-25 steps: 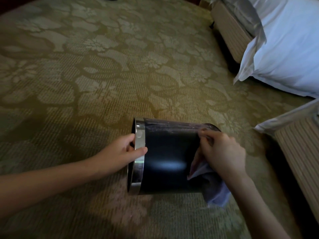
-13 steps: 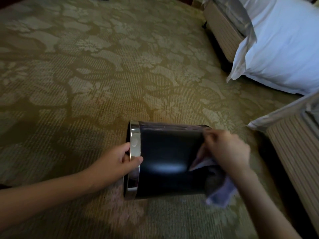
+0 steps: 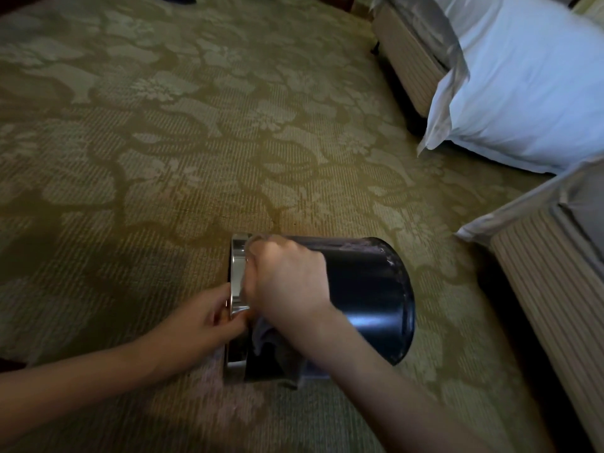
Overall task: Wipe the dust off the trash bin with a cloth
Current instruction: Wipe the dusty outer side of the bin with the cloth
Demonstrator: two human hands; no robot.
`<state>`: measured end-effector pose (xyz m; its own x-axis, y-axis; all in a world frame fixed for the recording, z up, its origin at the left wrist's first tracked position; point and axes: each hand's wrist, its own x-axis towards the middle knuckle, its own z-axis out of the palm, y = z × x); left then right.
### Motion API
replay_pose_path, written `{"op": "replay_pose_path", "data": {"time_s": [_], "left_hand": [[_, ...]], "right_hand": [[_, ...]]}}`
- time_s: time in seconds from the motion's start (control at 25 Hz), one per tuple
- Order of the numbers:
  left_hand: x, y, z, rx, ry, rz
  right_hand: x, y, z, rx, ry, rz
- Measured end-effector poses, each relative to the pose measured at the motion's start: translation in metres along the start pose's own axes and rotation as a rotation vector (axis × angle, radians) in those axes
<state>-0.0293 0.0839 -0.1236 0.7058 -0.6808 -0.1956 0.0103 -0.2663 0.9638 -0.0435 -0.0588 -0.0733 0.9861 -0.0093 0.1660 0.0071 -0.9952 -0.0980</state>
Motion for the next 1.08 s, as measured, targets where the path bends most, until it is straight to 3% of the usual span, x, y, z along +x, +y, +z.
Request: {"op": "replay_pose_path", "data": {"time_s": [0.08, 0.2, 0.28, 0.52, 0.68, 0.76, 0.84, 1.0, 1.08], "left_hand": [[0.0, 0.0, -0.001, -0.011, 0.003, -0.016], [0.002, 0.001, -0.002, 0.01, -0.028, -0.025], [0.0, 0.001, -0.001, 0.026, -0.04, -0.027], [-0.005, 0.0, 0.004, 0.057, -0.043, -0.014], [-0.006, -0.004, 0.003, 0.091, -0.027, 0.014], [-0.007, -0.003, 0.002, 0.118, -0.029, 0.022], [-0.004, -0.004, 0.001, 0.093, -0.045, 0.02], [-0.002, -0.004, 0.003, 0.144, -0.011, 0.008], [-0.004, -0.006, 0.003, 0.168, -0.016, -0.004]], "right_hand": [[-0.002, 0.024, -0.007, -0.023, -0.023, 0.072], [-0.019, 0.108, -0.023, -0.158, -0.077, 0.413], [-0.036, 0.148, -0.037, -0.107, -0.1, 0.601], [-0.026, 0.114, -0.03, -0.099, -0.072, 0.489], [-0.001, 0.027, -0.01, -0.06, -0.105, 0.132], [0.005, 0.001, -0.011, 0.0, -0.129, 0.038], [0.007, 0.019, -0.011, 0.008, -0.131, 0.094], [-0.016, 0.121, -0.025, -0.154, -0.146, 0.453], [-0.033, 0.157, -0.039, -0.071, -0.167, 0.592]]}}
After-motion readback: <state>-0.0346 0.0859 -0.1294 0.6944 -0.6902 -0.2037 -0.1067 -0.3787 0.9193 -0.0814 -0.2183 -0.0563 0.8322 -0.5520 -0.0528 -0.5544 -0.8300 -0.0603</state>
